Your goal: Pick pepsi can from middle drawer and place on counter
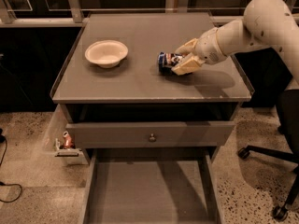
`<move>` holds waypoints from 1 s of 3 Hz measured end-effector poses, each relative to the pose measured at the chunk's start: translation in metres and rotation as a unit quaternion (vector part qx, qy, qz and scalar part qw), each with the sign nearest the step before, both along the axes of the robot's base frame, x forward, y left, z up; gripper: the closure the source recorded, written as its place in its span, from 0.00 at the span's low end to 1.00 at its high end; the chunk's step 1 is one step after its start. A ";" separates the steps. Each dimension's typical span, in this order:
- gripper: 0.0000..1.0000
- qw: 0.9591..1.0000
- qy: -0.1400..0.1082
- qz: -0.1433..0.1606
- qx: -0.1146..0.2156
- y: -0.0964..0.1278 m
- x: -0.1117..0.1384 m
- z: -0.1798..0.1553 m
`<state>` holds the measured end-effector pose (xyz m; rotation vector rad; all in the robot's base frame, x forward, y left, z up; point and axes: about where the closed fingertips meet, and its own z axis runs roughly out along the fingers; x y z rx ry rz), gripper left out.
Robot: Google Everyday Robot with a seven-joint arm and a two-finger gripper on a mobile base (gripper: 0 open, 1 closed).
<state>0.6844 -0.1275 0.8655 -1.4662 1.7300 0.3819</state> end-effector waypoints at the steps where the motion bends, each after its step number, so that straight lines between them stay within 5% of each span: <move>1: 0.81 1.000 0.000 0.000 0.000 0.000 0.000 0.000; 3: 0.35 1.000 0.000 0.000 0.000 0.000 0.000 0.000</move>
Offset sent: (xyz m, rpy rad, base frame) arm 0.0000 0.0000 -0.0001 0.0000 0.0002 -0.0001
